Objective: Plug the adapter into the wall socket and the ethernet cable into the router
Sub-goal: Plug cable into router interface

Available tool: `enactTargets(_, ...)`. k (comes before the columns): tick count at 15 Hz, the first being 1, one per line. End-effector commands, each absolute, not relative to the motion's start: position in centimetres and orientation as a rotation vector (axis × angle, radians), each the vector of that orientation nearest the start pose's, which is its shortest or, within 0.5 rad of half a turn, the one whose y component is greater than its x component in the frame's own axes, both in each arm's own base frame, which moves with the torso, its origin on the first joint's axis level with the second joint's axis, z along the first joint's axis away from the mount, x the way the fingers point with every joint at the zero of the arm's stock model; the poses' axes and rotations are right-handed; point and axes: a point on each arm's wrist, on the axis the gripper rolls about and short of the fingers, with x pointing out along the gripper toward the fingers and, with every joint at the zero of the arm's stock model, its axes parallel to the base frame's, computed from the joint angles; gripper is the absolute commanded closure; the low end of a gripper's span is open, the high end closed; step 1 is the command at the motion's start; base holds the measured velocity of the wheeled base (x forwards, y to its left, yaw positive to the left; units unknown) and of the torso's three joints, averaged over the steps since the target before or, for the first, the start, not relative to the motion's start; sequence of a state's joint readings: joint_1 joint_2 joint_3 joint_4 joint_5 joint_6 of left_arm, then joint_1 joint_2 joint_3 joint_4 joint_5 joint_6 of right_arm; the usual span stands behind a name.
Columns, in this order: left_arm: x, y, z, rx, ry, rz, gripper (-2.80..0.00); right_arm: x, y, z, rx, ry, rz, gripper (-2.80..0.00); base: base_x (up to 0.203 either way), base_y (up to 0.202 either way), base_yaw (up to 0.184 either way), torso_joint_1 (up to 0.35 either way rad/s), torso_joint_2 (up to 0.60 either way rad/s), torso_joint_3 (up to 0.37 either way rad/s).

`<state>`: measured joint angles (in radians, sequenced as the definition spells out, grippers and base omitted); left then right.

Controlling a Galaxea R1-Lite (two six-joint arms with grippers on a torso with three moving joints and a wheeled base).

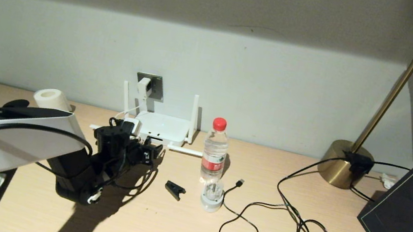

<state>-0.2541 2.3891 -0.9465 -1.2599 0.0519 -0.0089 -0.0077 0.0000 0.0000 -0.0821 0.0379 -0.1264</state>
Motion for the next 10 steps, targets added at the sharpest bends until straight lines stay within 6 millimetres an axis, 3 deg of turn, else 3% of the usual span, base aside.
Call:
enactTargets(1,40.0,-10.6,3.1,0.014,0.145,-0.207,-2.80,-2.0,0.1,7.4,-0.128,-0.048,0.028,0.00,0.000,0.000,0.000,0.000,0.00,0.000)
enactTargets(4,39.0,-10.4,4.0,0.008,0.110,-0.213,-2.80,-2.0,0.1,7.4,-0.128,-0.048,0.028,0.00,0.000,0.000,0.000,0.000,0.00,0.000)
enactTargets(7,37.6,-10.7,6.5,0.000,0.056,-0.237,-2.80,-2.0,0.1,7.4,-0.128,-0.049,0.028,0.00,0.000,0.000,0.000,0.000,0.00,0.000)
enactTargets(8,37.1,-10.8,7.5,-0.002,0.038,-0.244,0.00,-2.0,0.1,7.4,-0.128,-0.049,0.028,0.00,0.000,0.000,0.000,0.000,0.00,0.000)
enactTargets(10,35.8,-10.9,9.5,-0.007,0.004,-0.254,0.00,-2.0,0.1,7.4,-0.128,-0.048,0.028,0.00,0.000,0.000,0.000,0.000,0.00,0.000)
